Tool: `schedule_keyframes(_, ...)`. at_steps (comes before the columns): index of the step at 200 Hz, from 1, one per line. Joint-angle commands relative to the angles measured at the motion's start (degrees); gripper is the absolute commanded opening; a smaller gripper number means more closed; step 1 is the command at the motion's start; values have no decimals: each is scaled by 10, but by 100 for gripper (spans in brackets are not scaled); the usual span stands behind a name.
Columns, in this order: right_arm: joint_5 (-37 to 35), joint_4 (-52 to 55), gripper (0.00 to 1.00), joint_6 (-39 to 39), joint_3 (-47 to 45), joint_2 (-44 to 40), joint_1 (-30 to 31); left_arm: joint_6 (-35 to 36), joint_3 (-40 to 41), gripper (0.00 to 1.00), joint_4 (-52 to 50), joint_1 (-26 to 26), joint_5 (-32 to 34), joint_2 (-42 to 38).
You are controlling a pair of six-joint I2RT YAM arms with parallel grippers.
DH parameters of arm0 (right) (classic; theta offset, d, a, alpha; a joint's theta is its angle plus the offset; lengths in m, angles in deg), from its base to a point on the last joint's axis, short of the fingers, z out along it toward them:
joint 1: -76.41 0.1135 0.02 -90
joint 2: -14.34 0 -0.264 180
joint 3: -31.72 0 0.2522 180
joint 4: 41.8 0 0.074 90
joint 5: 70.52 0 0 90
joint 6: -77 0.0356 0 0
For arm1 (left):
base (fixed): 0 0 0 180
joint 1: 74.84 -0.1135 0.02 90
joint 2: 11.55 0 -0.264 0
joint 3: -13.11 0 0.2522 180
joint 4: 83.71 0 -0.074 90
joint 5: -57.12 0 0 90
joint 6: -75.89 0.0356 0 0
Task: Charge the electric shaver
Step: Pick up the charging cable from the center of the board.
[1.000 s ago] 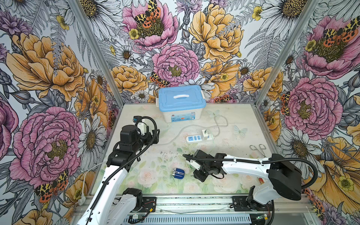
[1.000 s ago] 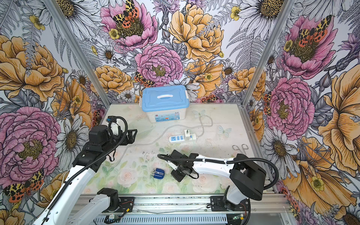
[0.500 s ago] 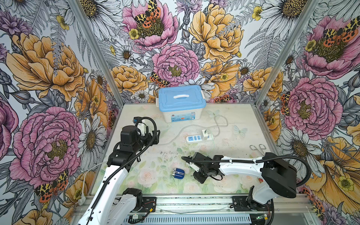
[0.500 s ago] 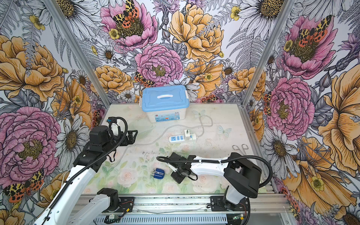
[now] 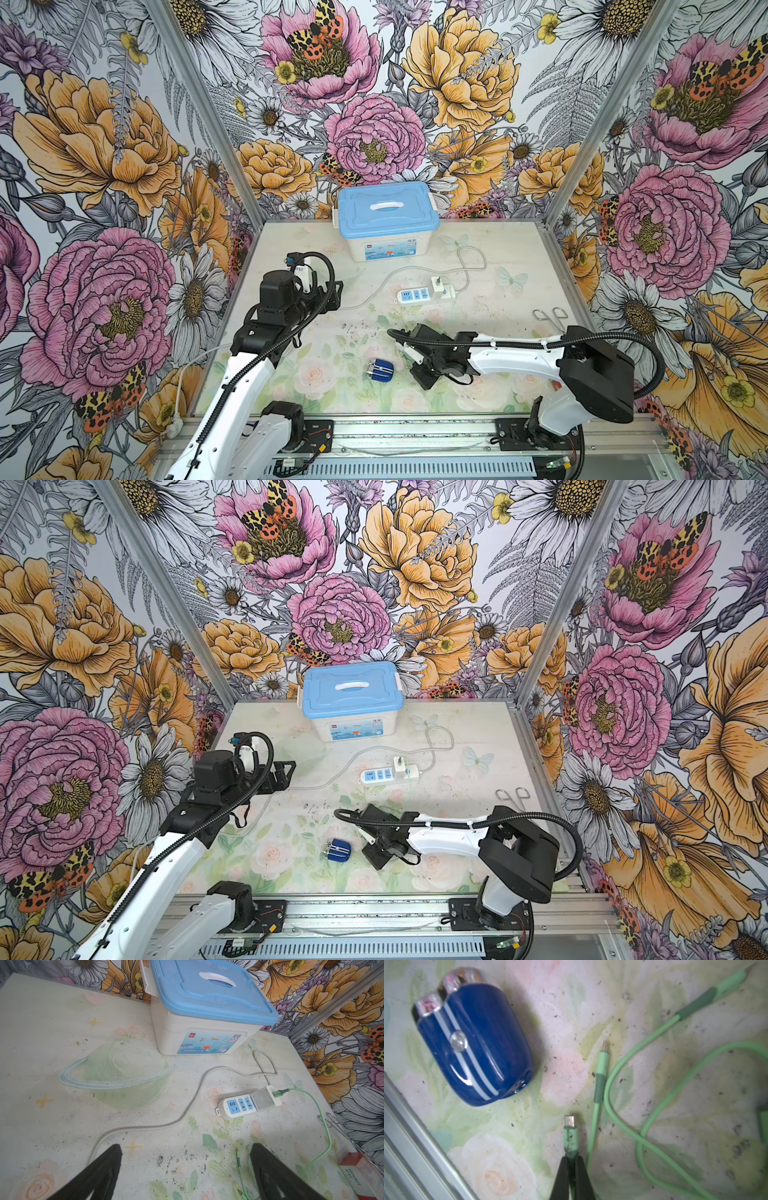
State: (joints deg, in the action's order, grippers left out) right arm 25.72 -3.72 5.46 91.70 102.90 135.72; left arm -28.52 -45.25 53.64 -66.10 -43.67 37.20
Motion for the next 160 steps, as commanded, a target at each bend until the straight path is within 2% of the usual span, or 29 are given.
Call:
schedule_keyframes(1, 10, -4, 0, -3, 34, -47, -22, -35, 16, 98, 26, -5, -37, -1)
schedule_keyframes(29, 9, -5, 0, -23, 64, -73, -51, -76, 40, 93, 63, 8, -94, 3)
schedule_keyframes(54, -1, -12, 0, -48, 91, -78, -79, -100, 54, 85, 109, 60, -135, 27)
schedule_keyframes(62, -4, -16, 0, -55, 99, -78, -87, -99, 54, 79, 119, 81, -138, 38)
schedule_keyframes(74, -1, -24, 0, -63, 109, -79, -101, -104, 58, 64, 140, 109, -147, 57)
schedule_keyframes(82, 1, -31, 0, -67, 113, -80, -110, -113, 62, 58, 162, 124, -156, 70)
schedule_keyframes(119, 38, -71, 0, -74, 116, -85, -154, -164, 84, 53, 289, 159, -204, 115)
schedule_keyframes(160, 87, -111, 0, -75, 119, -80, -169, -156, 54, 52, 303, 197, -216, 180)
